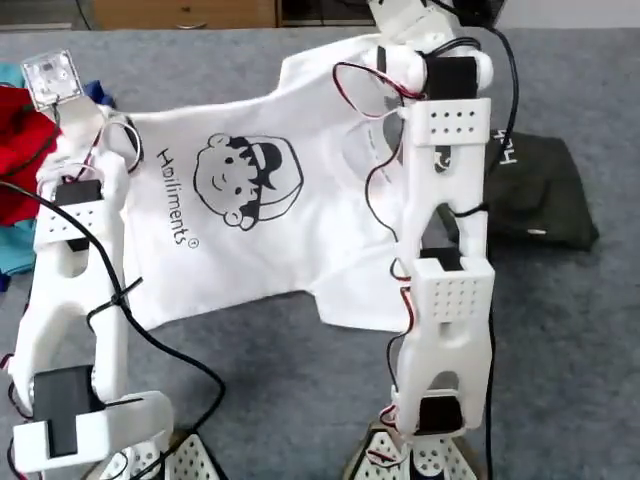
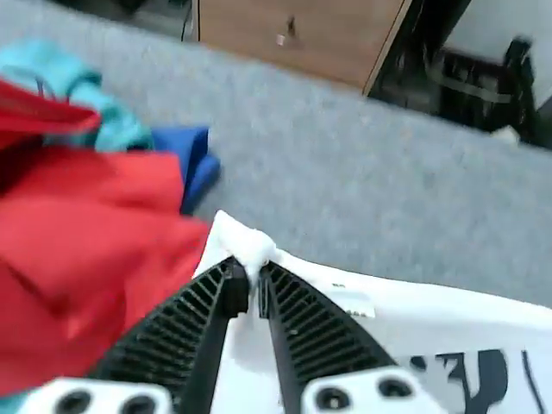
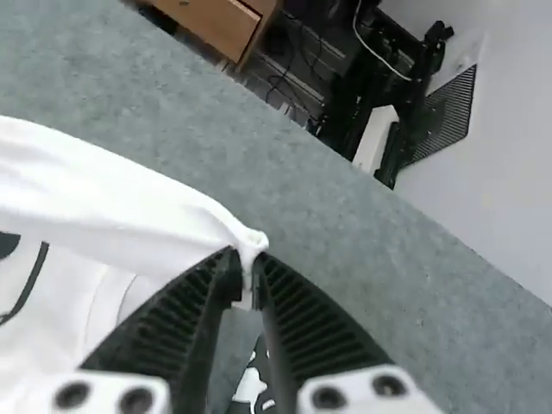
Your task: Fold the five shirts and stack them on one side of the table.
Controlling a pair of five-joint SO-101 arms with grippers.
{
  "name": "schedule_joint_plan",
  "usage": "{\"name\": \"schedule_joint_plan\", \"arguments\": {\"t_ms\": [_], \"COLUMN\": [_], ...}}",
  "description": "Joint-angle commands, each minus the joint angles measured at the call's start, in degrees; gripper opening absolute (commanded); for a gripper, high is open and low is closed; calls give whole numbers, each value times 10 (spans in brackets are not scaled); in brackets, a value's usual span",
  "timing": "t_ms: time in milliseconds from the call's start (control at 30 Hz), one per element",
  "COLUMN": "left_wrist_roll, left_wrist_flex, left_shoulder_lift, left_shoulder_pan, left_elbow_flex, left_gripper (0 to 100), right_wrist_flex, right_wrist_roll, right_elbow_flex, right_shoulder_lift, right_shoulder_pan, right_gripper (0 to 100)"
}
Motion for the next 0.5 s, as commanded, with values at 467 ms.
{"name": "schedule_joint_plan", "arguments": {"t_ms": [467], "left_wrist_roll": [-28], "left_wrist_flex": [251], "left_shoulder_lift": [-8], "left_shoulder_pan": [6], "left_elbow_flex": [31], "left_gripper": [18], "right_wrist_flex": [197], "right_wrist_roll": [25], "right_elbow_flex": [-55], "right_shoulder_lift": [-36], "right_shoulder_pan": [-31], "right_gripper": [2]}}
